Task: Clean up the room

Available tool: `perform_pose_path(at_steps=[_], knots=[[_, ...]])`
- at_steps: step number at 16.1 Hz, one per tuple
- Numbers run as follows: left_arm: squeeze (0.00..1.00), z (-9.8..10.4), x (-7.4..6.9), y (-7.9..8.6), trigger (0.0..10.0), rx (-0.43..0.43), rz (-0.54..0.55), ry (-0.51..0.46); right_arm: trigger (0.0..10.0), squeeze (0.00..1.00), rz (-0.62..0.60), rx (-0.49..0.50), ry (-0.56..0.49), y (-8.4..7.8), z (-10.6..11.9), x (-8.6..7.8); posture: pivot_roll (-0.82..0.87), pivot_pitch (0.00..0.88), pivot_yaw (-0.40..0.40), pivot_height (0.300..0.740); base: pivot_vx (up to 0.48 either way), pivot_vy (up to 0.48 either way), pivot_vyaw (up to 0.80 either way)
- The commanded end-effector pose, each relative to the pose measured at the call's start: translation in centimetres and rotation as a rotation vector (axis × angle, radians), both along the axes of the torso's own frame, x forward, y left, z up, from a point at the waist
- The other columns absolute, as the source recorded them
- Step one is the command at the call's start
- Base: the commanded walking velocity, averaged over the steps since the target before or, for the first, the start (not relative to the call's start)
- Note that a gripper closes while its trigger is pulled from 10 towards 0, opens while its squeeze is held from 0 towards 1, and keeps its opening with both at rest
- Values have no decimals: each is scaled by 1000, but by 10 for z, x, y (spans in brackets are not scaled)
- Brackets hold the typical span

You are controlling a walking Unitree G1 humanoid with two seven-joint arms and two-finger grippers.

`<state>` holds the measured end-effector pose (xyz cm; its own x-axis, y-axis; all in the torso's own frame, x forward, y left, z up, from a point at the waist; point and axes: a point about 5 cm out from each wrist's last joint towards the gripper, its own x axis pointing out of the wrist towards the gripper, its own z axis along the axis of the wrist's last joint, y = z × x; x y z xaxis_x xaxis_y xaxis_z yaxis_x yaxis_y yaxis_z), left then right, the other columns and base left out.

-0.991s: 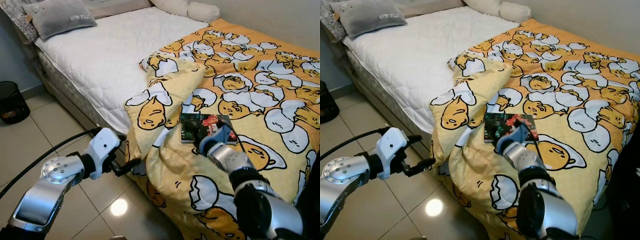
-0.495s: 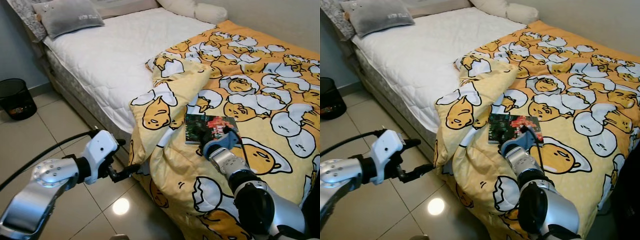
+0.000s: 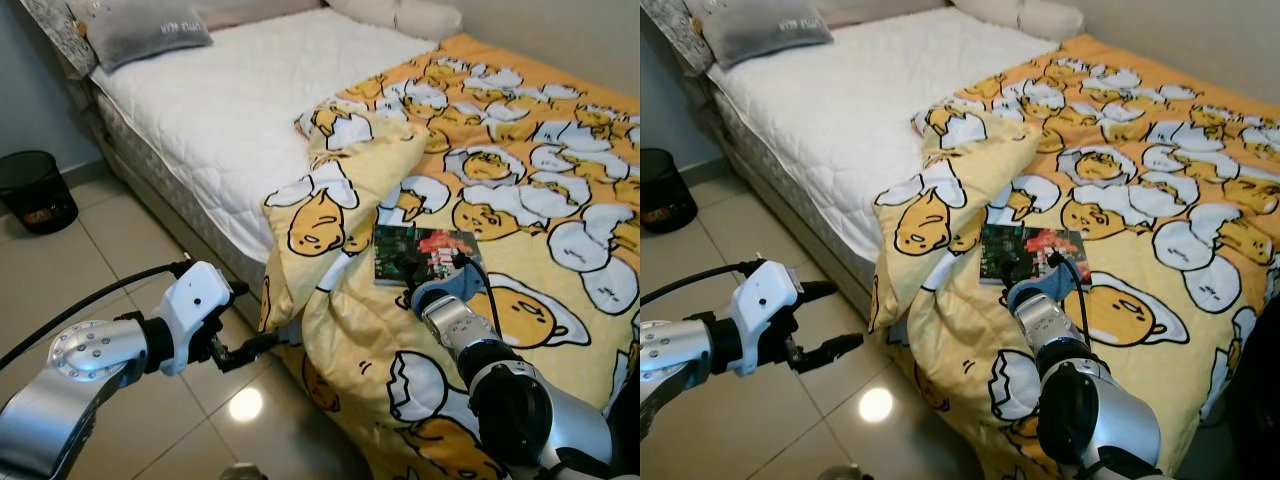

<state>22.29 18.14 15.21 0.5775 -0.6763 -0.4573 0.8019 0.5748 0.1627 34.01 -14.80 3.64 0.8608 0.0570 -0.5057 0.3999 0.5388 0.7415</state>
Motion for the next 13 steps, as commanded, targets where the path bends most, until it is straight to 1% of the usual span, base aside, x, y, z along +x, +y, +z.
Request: perform_pose_path(at_steps=[1,5,7,8,9,10,13], knots=[[1000,5,-2,2,10000,7,2,-8,10000,1000,-17,6,4,1,3,2,356,143,-29,740,0,0,0],[1000,16,-12,5,10000,20,7,-2,10000,1000,-50,27,6,0,1,1,398,188,-24,740,0,0,0],[1000,22,-19,11,10000,36,18,9,10000,1000,-86,90,-41,3,5,4,416,212,-14,740,0,0,0],[1000,25,-23,13,10000,40,23,17,10000,1000,-89,147,-107,7,13,9,417,216,-9,740,0,0,0],[1000,26,-24,14,10000,42,23,19,10000,1000,-89,166,-133,9,16,11,417,216,-5,740,0,0,0],[1000,27,-24,13,10000,44,22,22,10000,1000,-91,213,-197,12,25,16,417,207,-2,740,0,0,0],[1000,28,-23,12,10000,41,26,21,10000,1000,-76,235,-243,16,32,20,417,195,-10,740,0,0,0]])
